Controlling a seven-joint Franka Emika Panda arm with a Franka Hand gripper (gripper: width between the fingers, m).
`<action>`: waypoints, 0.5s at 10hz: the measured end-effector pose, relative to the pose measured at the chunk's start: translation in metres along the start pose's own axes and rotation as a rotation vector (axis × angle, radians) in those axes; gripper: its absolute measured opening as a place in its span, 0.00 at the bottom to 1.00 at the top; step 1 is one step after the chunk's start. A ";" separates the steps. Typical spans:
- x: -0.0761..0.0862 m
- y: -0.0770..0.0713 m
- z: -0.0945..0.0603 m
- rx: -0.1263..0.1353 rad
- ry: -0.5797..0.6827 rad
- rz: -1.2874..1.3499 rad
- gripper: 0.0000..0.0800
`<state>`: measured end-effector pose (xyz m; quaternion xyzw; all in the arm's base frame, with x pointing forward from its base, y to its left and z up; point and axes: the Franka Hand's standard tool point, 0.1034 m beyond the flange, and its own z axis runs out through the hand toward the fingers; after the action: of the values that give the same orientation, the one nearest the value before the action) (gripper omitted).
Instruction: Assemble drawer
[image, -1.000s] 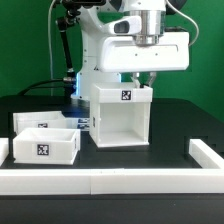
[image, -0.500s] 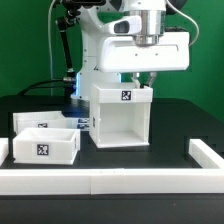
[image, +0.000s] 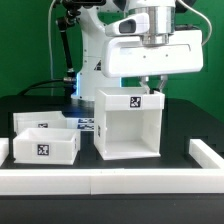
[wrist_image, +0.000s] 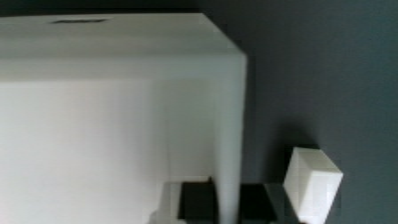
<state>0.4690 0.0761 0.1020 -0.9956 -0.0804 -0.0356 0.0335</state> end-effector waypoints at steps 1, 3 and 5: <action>0.000 -0.001 0.000 0.000 0.000 -0.002 0.05; 0.000 -0.001 0.001 0.000 0.000 -0.002 0.05; 0.019 -0.001 0.002 0.004 0.040 -0.003 0.05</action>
Offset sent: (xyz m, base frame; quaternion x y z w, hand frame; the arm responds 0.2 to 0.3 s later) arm 0.0184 0.0040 -0.0251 -0.0120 0.0012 0.0084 0.9999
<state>0.4880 0.0807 0.1012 -0.9945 -0.0814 -0.0554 0.0371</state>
